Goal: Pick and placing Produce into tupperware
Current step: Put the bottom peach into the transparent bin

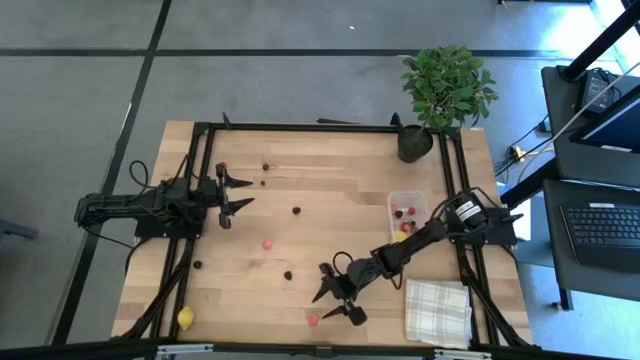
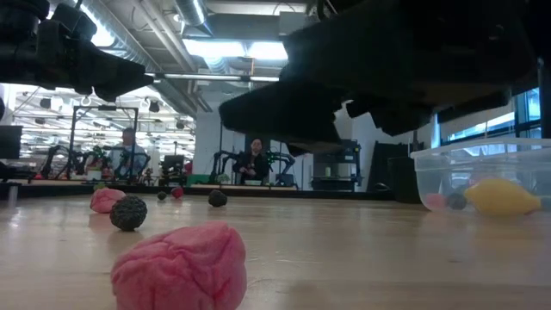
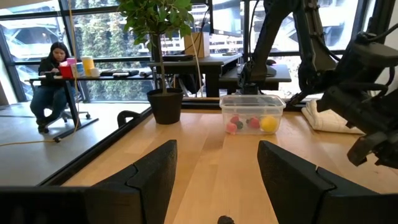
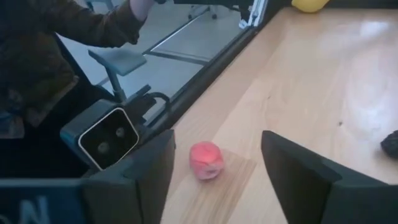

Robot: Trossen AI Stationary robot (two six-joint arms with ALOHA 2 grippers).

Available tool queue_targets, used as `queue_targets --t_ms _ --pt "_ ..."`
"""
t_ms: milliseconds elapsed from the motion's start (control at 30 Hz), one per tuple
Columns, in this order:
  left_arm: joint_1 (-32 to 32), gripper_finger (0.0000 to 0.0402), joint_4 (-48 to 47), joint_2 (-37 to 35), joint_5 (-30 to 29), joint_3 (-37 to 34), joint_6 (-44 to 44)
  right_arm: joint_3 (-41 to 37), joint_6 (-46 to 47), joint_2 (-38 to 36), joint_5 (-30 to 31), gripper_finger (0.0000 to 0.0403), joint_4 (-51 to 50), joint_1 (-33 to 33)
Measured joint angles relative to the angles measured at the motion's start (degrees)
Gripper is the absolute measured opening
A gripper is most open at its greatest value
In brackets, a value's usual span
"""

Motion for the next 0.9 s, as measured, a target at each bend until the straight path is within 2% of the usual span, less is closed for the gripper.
queue_targets --t_ms 200,367,633,900 --pt "0.0 0.0218 0.0 0.0 0.0 0.0 0.0 0.0 0.6 0.1 0.3 0.0278 1.2 0.2" --pt "0.0 0.0218 0.0 0.0 0.0 0.0 0.0 1.2 0.7 0.1 6.0 0.0275 -1.0 1.2" --pt "0.0 0.0218 0.0 0.0 0.0 0.0 -0.1 8.4 -6.1 0.7 6.2 0.0271 -12.4 1.8" --pt "0.0 0.0218 0.0 0.0 0.2 0.0 -0.5 12.0 -5.3 5.4 4.2 0.0271 -12.1 1.8"
